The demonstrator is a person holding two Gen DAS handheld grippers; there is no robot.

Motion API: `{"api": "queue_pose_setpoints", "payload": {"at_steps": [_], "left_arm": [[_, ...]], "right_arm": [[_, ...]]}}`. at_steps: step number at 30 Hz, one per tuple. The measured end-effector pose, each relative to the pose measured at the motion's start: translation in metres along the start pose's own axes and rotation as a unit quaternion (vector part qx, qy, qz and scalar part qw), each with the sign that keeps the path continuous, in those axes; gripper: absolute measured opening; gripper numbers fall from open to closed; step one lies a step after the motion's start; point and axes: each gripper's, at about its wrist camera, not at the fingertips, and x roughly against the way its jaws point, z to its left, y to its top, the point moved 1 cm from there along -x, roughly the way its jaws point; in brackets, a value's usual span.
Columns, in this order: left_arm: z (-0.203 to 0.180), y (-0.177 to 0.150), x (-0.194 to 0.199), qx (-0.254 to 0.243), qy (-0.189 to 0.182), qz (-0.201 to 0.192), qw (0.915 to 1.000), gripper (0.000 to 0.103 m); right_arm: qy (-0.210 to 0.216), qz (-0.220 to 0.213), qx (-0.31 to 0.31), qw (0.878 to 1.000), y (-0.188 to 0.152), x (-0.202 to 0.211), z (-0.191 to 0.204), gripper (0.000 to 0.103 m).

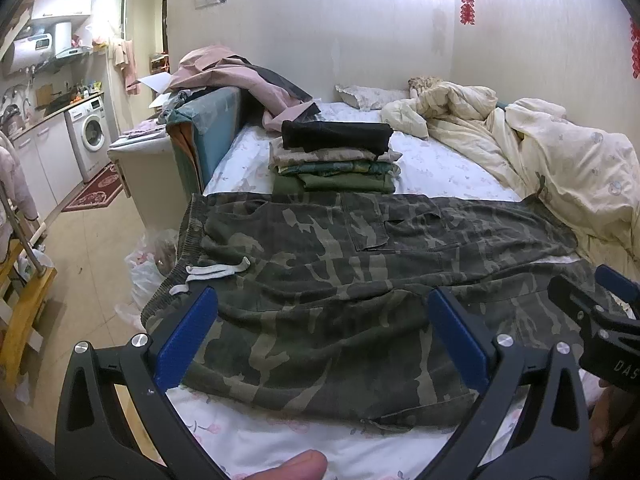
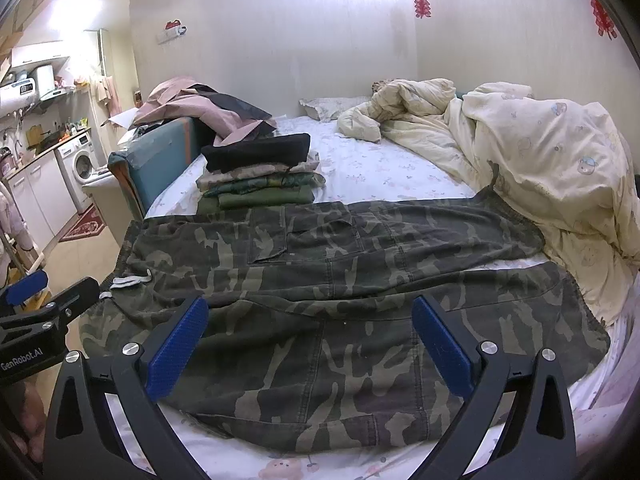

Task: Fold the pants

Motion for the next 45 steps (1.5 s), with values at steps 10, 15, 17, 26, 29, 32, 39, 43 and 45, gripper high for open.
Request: {"api": "queue_pose_setpoints", "payload": {"at_steps": [10,15,17,26,29,32,39,43,45], "left_arm": [[0.0055,0.0010,-0.0055,0.006,0.001,0.009,0.9999,0.103],[0.0059,0.0008,-0.0054,0.004,0.001,0.008,1.0000,0.103],[0.0058,0.0008,-0.0056,0.005,0.001,0.008,1.0000,0.103],[0.0055,0.0013,-0.0053,0.006,0.001,0.009,0.9999,0.103],[0.0054,0.0016,-0.0052,0.006,0.002,0.008,0.9999,0.103],[0.0056,0.0016,-0.0051,0.006,0.001,0.008,0.9999,0.103],[0.0057,0.0019,-0.0049,0.006,0.001,0.008,0.9999,0.103],[0.0031,0.0029,-0.0044,0.002,0.002,0.004,1.0000,0.103],[0.0008,0.0039,-0.0044,-0.002,0.004,0.002,1.0000,0.103]], "right_arm": [[0.000,-0.004,0.001,1.000,-0.0025,-0.0013,0.0014,0.103],[-0.002,-0.004,0.001,1.000,-0.0030,-0.0019,0.0016,0.103],[-0.001,-0.004,0.000,1.000,-0.0031,-0.0021,0.0013,0.103],[-0.001,-0.004,-0.001,1.000,-0.0031,-0.0028,0.0010,0.103],[-0.001,-0.003,-0.001,1.000,-0.0032,-0.0035,0.0007,0.103],[-0.001,-0.004,-0.001,1.000,-0.0031,-0.0027,0.0013,0.103],[-0.001,-0.003,-0.002,1.000,-0.0030,-0.0028,0.0013,0.103],[0.000,-0.003,-0.002,1.000,-0.0031,-0.0029,0.0010,0.103],[0.000,-0.003,-0.001,1.000,-0.0032,-0.0036,0.0016,0.103]]}}
